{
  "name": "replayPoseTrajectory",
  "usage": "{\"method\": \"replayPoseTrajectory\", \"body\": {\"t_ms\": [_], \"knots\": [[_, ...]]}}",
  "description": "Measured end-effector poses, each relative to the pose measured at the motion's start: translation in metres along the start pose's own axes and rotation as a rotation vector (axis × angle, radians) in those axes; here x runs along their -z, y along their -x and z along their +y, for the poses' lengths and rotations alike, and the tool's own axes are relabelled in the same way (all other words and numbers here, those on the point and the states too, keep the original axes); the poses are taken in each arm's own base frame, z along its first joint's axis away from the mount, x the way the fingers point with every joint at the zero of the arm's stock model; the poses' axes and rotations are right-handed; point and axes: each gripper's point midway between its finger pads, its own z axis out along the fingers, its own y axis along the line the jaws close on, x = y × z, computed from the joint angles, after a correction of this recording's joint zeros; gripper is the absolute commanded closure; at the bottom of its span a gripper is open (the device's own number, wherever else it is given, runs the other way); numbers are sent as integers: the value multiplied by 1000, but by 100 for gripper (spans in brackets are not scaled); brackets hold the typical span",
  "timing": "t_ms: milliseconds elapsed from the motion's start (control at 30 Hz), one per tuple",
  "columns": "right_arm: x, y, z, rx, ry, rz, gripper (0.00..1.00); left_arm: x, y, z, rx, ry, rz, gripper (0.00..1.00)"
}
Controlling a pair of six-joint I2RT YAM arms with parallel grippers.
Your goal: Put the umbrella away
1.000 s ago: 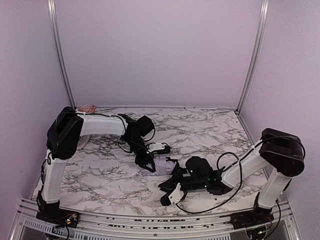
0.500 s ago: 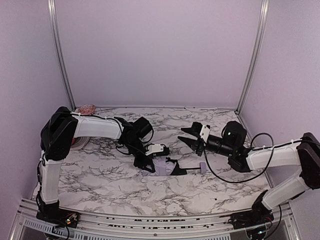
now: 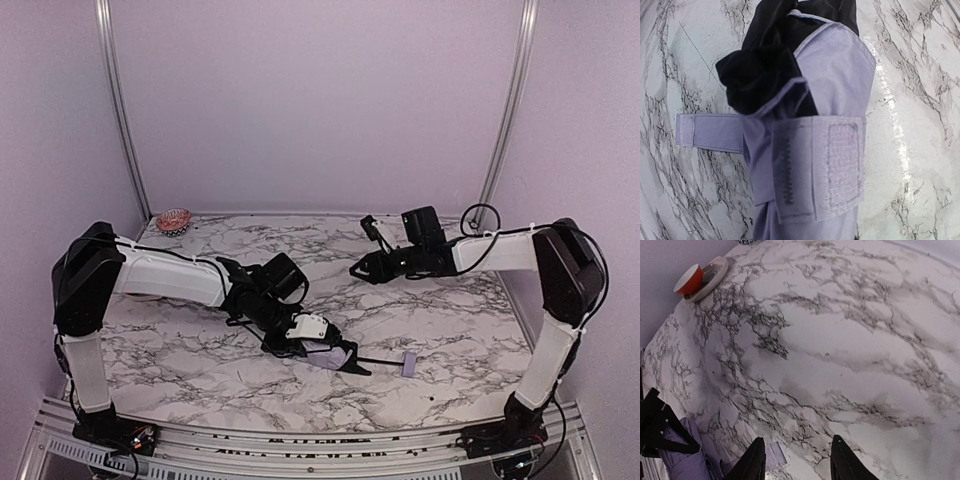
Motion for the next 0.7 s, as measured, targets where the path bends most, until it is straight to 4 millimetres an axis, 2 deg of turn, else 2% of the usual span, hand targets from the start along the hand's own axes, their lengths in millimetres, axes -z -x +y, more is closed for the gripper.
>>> {"method": "replayPoseTrajectory", "body": {"t_ms": [67, 167, 233, 400, 567, 600, 700], "knots": [[-14, -40, -5, -77, -3, 130, 57, 0, 1, -2, -33, 44, 14, 100], [-34, -94, 0, -145, -8, 309, 57, 0, 3, -4, -68, 90, 35, 100], [-45, -116, 9, -158, 2, 388, 56, -2, 6, -4, -84, 110, 42, 100], [-59, -117, 35, -142, 81, 423, 52, -5, 11, -5, -108, 147, 51, 100], [-62, -120, 53, -166, 198, 456, 56, -4, 11, -4, -114, 161, 57, 100], [-61, -122, 55, -170, 217, 466, 60, -4, 11, -4, -114, 161, 57, 100], [-52, -133, 69, -195, 295, 520, 91, -4, 11, -4, -115, 164, 59, 100]]}}
